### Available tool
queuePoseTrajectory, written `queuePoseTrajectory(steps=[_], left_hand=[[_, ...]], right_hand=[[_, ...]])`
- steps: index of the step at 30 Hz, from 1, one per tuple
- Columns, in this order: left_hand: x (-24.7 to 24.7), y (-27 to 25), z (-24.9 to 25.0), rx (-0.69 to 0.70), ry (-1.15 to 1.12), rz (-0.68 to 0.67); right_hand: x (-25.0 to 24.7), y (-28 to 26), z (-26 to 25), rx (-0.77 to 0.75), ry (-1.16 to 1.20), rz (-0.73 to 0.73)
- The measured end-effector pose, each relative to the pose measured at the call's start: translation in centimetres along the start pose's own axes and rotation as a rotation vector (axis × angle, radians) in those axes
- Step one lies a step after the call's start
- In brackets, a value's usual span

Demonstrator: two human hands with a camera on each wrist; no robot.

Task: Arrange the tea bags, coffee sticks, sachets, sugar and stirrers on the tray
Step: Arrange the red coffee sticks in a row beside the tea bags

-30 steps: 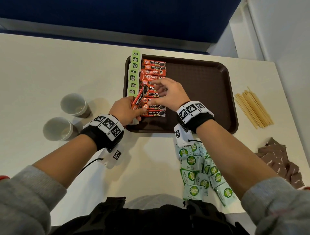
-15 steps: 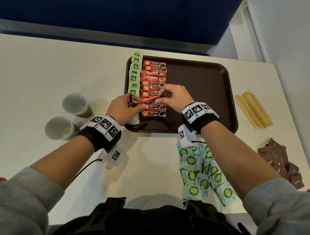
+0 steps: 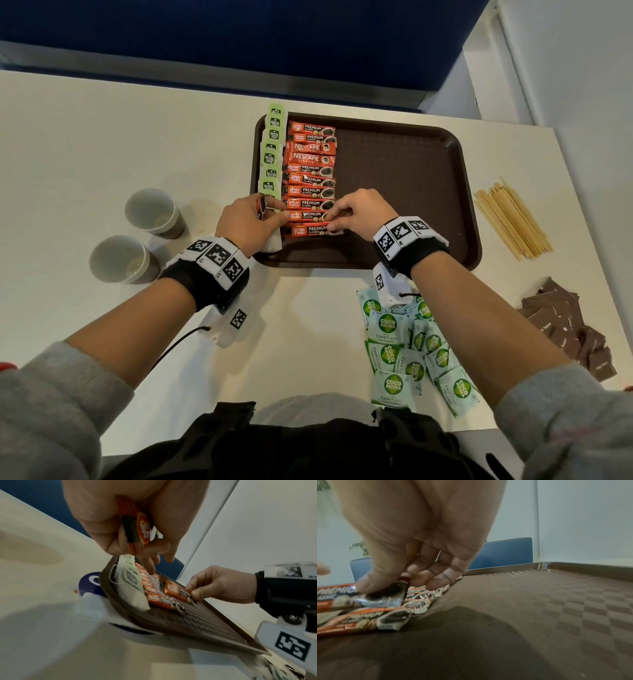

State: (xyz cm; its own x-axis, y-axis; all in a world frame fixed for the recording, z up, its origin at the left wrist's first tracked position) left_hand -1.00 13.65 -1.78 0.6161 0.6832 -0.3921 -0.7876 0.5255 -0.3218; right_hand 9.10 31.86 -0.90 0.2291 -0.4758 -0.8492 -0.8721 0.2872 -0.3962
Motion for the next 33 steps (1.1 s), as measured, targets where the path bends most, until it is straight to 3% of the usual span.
queuePoseTrajectory(steps=[6,15,21,33], left_hand=[[-0.4,0.3,0.2,0.003,0.020,0.017],[-0.1,0.1,0.0,0.009,0.004,0.008],[-0.2,0.1,-0.1,0.010,0.009,0.007],[-0.4,0.3,0.0,0.008,0.017,-0.003]], right_hand=[[1.6,0.1,-0.1,0.008,-0.109,-0.077],[2.0,0.1,-0.3,0.012,-0.130,0.048],[2.4,0.3,-1.5,-0.076,-0.182,-0.002],[2.6,0.4,-1.7,-0.055,-0.164,-0.008]])
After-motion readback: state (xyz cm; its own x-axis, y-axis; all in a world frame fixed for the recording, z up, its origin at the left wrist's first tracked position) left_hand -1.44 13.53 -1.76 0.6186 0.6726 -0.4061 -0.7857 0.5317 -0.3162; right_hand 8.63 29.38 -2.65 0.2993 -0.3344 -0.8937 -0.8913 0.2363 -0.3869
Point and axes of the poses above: each hand's wrist, its own y-axis towards the middle knuckle, its own x-axis out of the palm, z = x × y, the point moved 1 cm from there along y, towards the middle knuckle, and after that the axes turned 14 degrees about -y, right-handed, at the moved point
